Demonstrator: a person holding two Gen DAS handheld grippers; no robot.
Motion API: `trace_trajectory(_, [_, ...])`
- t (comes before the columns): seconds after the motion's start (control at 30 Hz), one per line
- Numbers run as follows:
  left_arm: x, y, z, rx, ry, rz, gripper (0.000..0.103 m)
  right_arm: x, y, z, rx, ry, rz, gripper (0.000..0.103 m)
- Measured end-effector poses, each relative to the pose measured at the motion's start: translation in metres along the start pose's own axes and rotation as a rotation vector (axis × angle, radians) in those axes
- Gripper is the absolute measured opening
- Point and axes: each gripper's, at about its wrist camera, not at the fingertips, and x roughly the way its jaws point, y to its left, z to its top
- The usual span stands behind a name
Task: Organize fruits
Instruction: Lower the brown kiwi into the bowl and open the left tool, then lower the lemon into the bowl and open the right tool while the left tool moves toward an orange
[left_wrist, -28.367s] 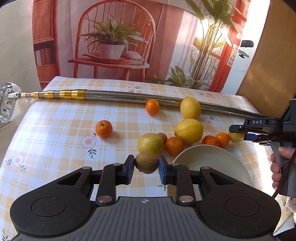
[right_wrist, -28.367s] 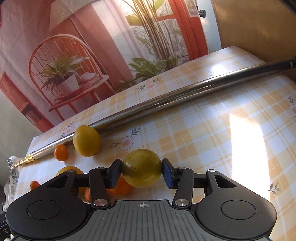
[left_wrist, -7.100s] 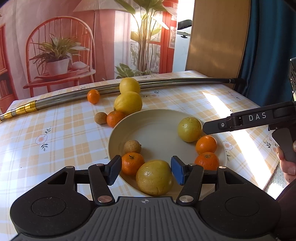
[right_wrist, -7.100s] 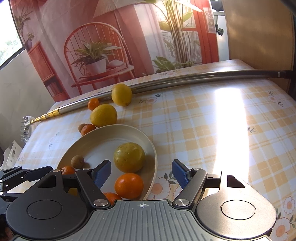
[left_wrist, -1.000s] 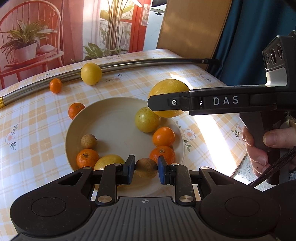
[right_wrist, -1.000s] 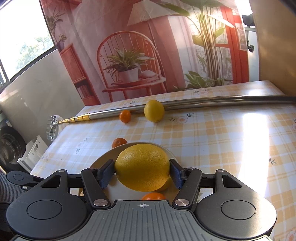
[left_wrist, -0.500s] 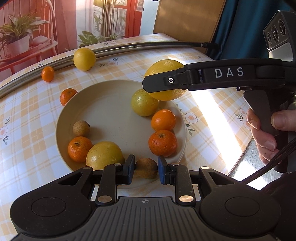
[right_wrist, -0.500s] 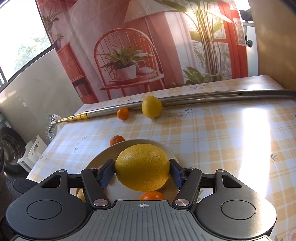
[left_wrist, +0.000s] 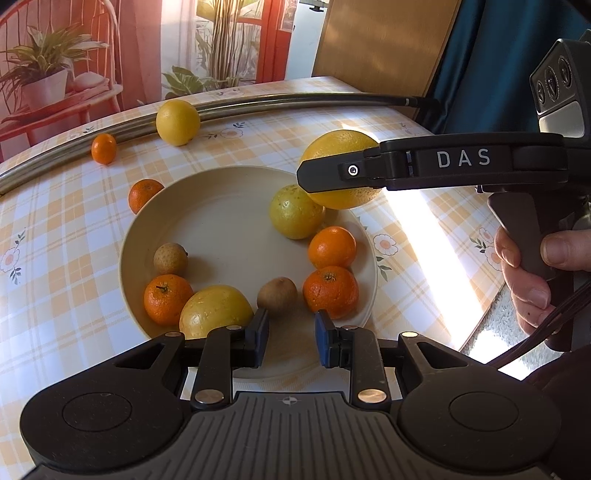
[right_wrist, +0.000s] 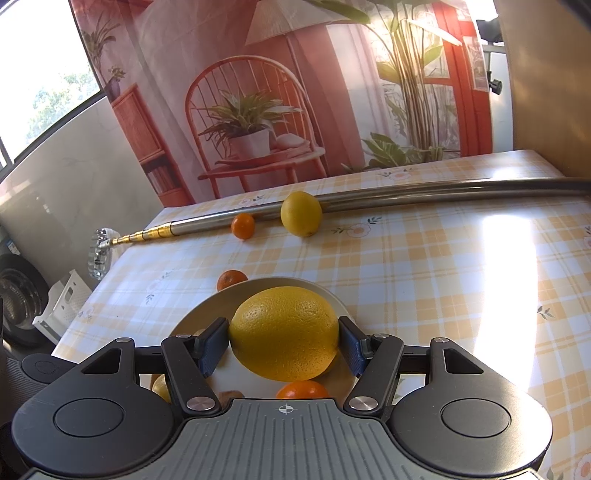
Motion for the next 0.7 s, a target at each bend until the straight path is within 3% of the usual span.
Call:
trace_trajectory(0.23, [-0.017,0.002,0.001,-0.001,-0.088,0.047,0.028,0.000,0.000,0.000,-0.002,0.006,-0.001,0.059])
trace_trajectory(0.33, [-0.030,0.007,0.004,-0.020,-0.146,0.103,0.029,0.001,0.002,-0.001,-0.008,0.015,0.001,0.059])
trace_trajectory(0.7, [-0.065,0.041,0.007,-0.195,-0.300,0.270,0.029,0.015,0.023,0.003,-0.095,0.056,0.012,0.059])
